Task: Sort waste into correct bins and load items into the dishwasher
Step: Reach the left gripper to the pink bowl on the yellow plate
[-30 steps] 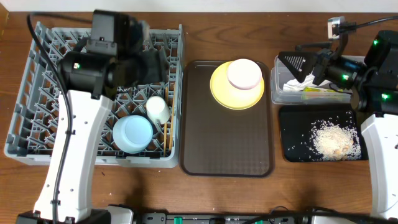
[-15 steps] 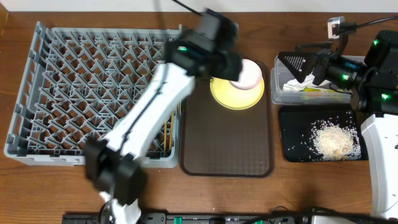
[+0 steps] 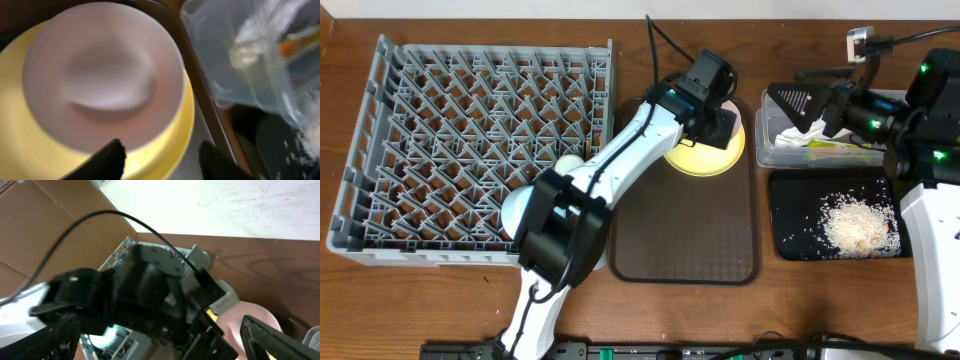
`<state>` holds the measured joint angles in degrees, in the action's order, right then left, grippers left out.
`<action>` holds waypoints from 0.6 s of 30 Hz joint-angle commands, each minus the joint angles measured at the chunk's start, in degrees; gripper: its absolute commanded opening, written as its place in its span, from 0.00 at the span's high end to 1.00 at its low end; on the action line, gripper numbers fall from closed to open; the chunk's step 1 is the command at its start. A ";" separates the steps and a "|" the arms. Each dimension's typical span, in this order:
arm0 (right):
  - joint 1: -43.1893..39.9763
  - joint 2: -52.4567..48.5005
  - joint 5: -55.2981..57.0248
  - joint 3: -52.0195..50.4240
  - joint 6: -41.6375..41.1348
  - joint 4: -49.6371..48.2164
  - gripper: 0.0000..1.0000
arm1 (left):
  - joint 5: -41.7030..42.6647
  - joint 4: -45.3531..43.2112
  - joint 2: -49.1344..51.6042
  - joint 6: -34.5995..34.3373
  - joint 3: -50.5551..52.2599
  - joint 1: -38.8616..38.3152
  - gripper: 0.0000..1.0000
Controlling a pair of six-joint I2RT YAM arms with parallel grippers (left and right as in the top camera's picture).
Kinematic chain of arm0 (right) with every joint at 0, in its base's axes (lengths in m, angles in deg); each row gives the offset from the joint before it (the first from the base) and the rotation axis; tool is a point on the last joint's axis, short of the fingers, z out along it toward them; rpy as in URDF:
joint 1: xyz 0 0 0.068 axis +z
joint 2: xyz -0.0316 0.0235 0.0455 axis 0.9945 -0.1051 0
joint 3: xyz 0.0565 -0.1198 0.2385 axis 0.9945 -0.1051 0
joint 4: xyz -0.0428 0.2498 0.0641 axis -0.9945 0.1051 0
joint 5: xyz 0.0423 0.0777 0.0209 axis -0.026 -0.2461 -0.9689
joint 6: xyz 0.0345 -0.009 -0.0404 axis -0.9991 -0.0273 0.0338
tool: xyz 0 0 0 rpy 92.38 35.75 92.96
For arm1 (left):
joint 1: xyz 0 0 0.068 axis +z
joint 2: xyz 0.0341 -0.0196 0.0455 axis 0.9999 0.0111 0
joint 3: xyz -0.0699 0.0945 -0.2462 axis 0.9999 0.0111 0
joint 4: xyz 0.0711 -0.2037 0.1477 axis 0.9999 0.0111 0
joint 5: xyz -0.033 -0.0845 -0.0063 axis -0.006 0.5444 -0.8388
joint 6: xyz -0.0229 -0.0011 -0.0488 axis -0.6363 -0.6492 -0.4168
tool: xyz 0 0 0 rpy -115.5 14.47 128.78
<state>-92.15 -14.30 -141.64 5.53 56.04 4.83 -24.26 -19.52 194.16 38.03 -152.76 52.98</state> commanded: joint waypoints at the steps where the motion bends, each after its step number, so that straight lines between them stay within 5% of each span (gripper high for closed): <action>1: -0.04 0.00 -0.07 0.00 0.87 0.09 0.01 | -2.43 -1.70 3.21 0.81 0.00 0.20 0.58; 8: -0.02 0.00 -0.09 0.00 0.87 0.09 0.01 | -9.99 0.66 5.42 0.81 0.00 0.20 0.76; 18: -0.04 0.00 -0.07 0.00 0.87 0.07 0.01 | -21.42 13.81 -0.13 1.03 0.00 0.20 0.75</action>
<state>-92.15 -14.30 -141.64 5.53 56.06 4.85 -41.28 -7.78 198.60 38.27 -152.76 52.98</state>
